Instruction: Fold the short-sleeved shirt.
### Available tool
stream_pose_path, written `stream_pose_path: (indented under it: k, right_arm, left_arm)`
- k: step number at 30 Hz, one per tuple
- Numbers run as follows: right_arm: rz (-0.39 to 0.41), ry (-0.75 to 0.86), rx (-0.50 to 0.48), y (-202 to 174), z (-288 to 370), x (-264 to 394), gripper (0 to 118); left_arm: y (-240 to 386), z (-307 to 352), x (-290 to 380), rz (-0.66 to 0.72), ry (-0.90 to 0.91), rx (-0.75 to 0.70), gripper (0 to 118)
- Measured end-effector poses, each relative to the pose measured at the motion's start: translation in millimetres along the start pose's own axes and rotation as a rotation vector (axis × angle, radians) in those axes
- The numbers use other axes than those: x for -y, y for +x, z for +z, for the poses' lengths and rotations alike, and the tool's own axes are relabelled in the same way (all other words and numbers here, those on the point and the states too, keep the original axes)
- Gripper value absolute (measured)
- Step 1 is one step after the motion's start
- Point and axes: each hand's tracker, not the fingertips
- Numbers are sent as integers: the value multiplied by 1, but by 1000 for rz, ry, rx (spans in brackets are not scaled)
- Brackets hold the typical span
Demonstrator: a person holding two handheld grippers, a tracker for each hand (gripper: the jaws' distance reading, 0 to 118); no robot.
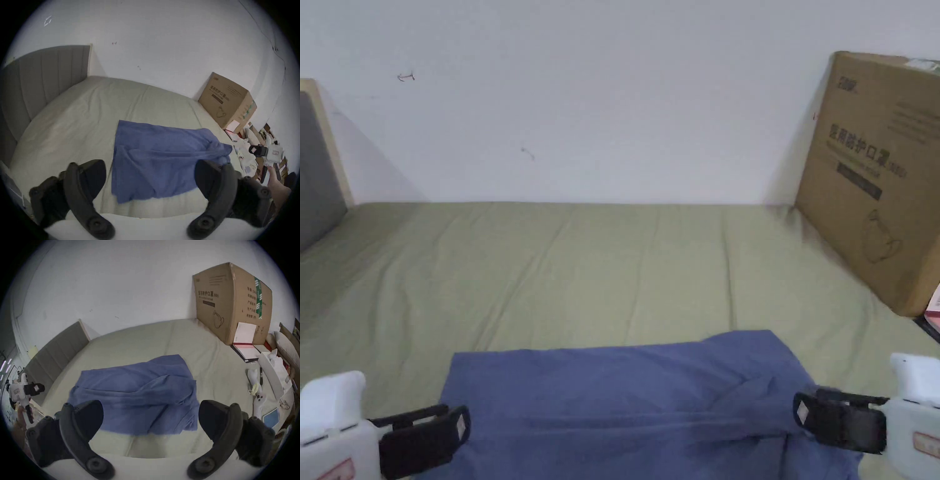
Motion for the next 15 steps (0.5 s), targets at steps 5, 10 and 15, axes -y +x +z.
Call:
stream_pose_path:
  k: [5,10,15]
  right_arm:
    - [-48,145,-88,-24,50,25,2]
    - [-78,138,-92,-25,55,31,0]
    - [-101,109,-80,-24,51,31,0]
  left_arm:
    - [12,33,26,-61,-17,-55,2]
    - [-15,27,27,11,-90,-74,2]
    - [-46,-25,24,57,-296,-84,2]
